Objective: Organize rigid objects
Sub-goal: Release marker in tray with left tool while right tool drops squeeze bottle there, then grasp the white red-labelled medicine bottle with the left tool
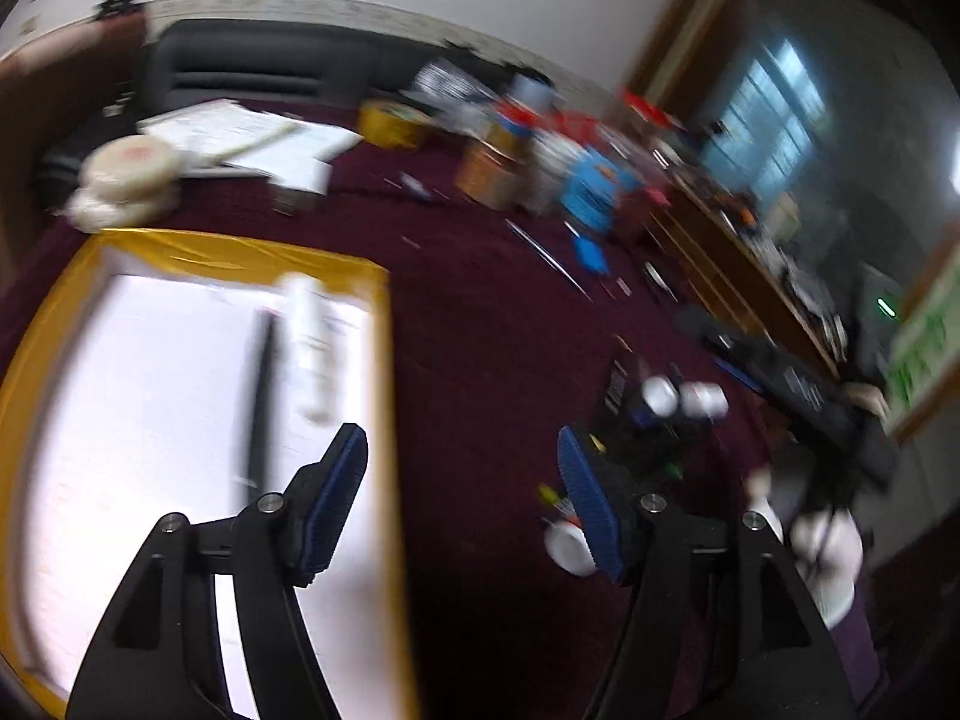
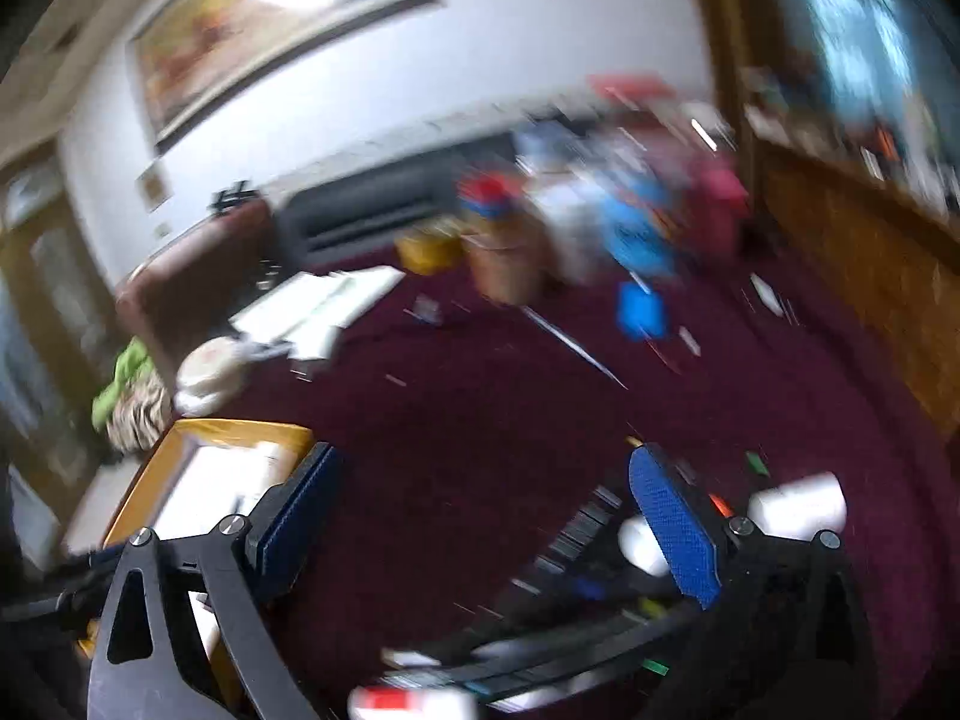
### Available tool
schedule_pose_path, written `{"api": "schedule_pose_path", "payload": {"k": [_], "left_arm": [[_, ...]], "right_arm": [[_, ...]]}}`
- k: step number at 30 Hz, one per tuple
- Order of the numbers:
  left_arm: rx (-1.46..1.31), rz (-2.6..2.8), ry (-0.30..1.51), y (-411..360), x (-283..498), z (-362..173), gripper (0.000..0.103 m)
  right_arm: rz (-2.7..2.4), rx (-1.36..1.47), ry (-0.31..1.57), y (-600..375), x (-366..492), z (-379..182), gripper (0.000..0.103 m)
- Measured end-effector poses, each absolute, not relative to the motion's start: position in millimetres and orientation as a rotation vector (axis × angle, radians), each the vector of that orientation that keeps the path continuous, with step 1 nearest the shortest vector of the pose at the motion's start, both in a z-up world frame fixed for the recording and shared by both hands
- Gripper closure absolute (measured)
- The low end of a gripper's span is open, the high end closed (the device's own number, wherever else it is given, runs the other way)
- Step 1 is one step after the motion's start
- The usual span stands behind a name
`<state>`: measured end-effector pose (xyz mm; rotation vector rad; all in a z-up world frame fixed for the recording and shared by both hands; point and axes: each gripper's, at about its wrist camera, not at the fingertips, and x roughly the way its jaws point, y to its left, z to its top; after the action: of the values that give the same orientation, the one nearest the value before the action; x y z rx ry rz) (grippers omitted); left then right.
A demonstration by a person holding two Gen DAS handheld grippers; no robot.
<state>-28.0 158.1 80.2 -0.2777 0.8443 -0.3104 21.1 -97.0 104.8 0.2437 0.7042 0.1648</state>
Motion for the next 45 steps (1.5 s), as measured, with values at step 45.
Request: {"api": "schedule_pose_path", "payload": {"k": [45], "left_arm": [[-0.07,-0.5,0.945,23,-72,27,0.071]], "right_arm": [[0.01,0.563,0.791,-241,3,21,0.01]]}}
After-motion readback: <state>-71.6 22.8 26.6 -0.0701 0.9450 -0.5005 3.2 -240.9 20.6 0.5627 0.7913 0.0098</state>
